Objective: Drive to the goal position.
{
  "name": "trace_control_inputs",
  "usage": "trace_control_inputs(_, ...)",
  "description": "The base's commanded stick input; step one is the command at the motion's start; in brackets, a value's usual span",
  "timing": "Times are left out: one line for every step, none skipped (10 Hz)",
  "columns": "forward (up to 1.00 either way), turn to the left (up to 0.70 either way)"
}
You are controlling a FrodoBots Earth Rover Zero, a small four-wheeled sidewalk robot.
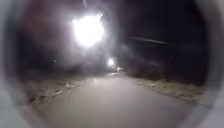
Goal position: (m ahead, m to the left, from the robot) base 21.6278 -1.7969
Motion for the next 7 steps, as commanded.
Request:
trace_control_inputs(0.85,0.00)
trace_control_inputs(0.85,0.00)
trace_control_inputs(0.85,0.00)
trace_control_inputs(0.85,0.00)
trace_control_inputs(0.85,0.00)
trace_control_inputs(0.85,0.00)
trace_control_inputs(0.85,0.00)
